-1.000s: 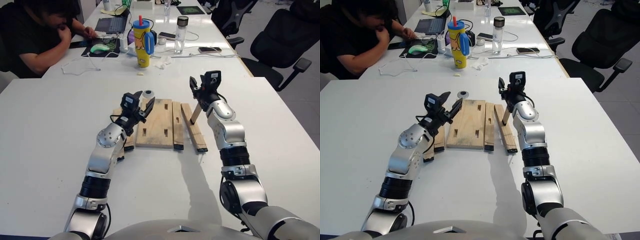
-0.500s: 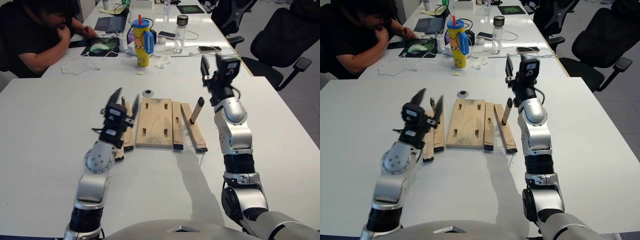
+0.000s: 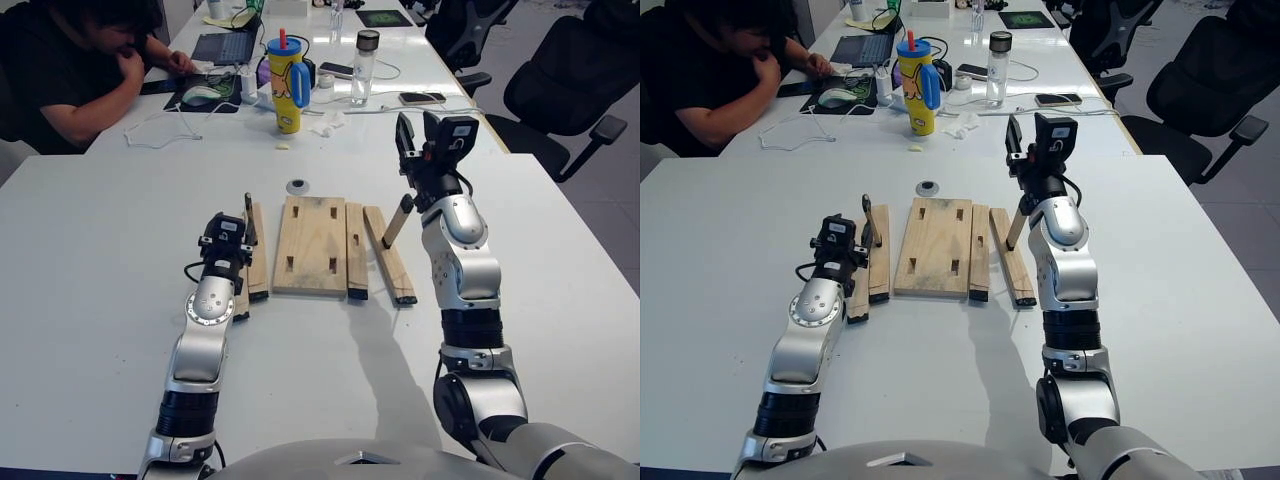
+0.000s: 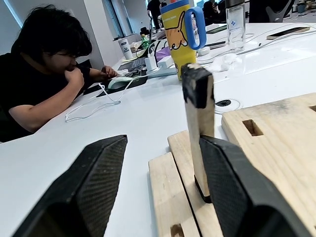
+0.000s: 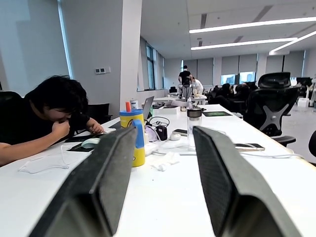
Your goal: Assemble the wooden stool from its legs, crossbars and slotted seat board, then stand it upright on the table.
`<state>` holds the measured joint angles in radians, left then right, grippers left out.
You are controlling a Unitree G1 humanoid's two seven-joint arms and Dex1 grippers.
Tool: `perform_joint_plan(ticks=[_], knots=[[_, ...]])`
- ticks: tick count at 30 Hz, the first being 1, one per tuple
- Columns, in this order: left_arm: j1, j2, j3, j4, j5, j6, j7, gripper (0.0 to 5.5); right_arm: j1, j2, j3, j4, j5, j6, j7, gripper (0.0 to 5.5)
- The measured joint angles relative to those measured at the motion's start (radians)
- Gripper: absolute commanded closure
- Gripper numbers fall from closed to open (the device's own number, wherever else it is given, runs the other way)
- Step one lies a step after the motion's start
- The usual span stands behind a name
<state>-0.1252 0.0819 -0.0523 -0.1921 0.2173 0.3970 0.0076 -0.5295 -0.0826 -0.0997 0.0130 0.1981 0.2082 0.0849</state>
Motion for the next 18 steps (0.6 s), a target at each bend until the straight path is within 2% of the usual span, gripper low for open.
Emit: perform_joint_plan(ticks=[6, 18], knots=[[-0.053, -0.035, 0.020, 0.087, -0.040, -0.012, 0.015, 2.81, 0.000, 0.000, 0.027, 0.010, 0.001, 0.005, 0.012, 3.40], [-0.093, -0.073, 0.032, 0.098, -0.062, -0.015, 0.036, 2.81, 0.000, 0.001, 0.051, 0.020, -0.031, 0.005, 0.038, 3.40]])
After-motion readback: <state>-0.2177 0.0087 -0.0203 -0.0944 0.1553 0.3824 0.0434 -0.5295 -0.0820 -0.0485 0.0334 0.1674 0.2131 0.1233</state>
